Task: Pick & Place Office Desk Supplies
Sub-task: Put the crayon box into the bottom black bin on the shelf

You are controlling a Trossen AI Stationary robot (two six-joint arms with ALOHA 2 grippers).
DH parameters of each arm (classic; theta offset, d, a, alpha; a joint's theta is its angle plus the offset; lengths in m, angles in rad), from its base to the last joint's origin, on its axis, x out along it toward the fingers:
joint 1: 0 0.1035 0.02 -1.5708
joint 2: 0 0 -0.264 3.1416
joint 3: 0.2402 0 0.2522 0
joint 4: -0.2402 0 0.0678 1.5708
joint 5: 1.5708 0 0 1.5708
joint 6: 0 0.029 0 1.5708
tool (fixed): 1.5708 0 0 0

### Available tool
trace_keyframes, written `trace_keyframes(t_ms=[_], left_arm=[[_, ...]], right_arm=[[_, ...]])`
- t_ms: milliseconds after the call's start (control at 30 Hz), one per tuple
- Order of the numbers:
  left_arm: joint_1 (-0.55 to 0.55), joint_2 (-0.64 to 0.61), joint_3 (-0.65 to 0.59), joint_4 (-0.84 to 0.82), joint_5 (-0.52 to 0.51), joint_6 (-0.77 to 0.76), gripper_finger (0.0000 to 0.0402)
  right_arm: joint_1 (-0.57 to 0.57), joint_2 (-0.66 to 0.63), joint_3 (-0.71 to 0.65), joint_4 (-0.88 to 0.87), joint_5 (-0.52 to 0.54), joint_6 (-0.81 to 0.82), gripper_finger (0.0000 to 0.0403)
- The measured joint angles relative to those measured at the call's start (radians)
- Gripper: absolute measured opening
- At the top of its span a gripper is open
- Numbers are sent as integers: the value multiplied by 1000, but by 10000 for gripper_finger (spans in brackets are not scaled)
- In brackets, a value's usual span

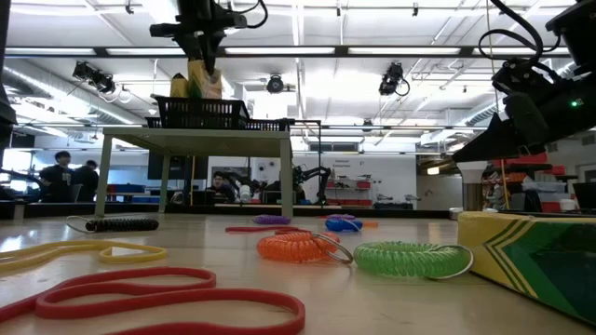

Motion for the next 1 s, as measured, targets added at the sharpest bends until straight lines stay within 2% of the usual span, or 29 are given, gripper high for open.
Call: trace_keyframes(t_ms=[600, 1000], left_arm=[[28, 45, 0, -65, 19, -135, 92], [27, 84, 0, -92, -14, -174, 92]], right_arm=[[0, 0, 0, 0, -1, 4, 11], [0, 0, 0, -1, -1, -3, 11]])
